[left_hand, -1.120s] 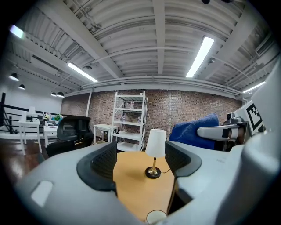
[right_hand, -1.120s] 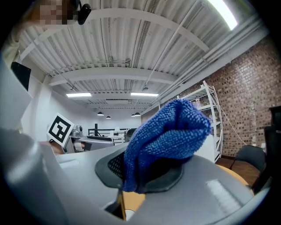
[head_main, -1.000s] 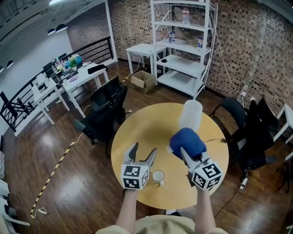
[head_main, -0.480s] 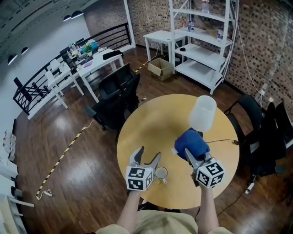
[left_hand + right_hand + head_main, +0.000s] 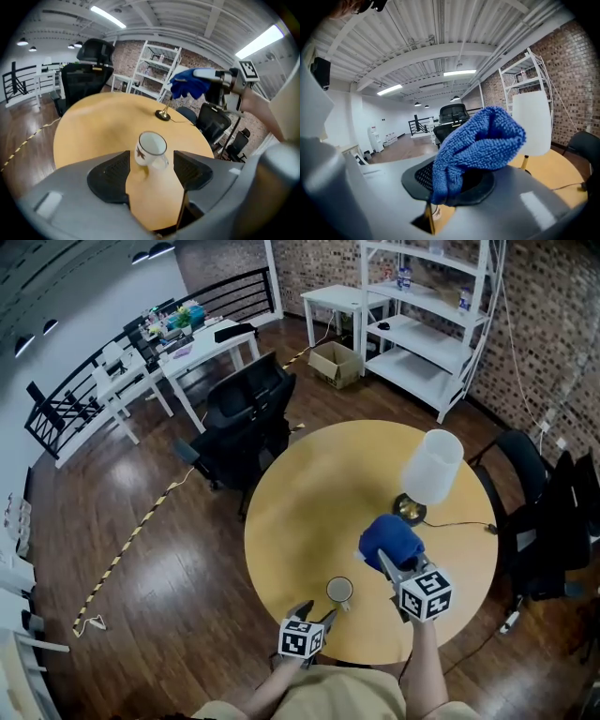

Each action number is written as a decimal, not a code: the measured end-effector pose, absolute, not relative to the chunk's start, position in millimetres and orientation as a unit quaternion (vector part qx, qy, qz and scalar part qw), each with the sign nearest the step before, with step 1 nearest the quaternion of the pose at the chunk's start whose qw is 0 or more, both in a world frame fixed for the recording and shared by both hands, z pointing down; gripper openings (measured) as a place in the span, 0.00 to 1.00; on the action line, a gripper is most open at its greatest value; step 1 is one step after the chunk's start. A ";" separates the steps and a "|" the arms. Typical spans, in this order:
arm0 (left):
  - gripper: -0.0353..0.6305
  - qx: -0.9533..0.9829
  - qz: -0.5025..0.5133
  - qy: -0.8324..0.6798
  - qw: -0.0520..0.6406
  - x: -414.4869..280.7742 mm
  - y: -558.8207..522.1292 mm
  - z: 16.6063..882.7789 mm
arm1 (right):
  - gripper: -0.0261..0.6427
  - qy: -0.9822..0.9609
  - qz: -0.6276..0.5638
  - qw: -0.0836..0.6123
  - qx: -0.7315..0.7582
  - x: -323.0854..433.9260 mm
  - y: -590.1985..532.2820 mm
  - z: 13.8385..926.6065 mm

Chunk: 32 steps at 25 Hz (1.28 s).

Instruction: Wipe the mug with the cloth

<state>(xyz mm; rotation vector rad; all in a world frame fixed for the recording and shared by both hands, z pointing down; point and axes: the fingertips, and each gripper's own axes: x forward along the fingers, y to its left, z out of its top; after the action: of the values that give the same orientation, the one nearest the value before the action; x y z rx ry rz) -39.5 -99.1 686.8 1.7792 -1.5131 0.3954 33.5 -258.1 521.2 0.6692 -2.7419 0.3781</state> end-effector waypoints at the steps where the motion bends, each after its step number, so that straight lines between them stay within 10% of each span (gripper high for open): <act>1: 0.48 0.697 0.162 -0.580 0.390 -31.4 -94.8 698.6 | 0.14 -0.952 0.133 0.147 0.231 31.1 -257.8 523.3; 26: 0.16 0.687 0.208 -0.564 0.409 22.7 -132.5 759.3 | 0.14 -0.948 0.174 0.195 0.183 6.9 -251.5 558.5; 32: 0.14 0.703 0.261 -0.548 0.371 12.5 -123.8 758.4 | 0.14 -0.926 0.198 0.322 -0.007 -71.5 -219.3 582.7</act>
<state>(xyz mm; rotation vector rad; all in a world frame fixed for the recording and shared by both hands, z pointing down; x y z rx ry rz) 12.5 -123.8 758.4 1.8025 -1.4067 0.6695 -71.5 -219.3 582.7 -0.0171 -2.4306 0.5196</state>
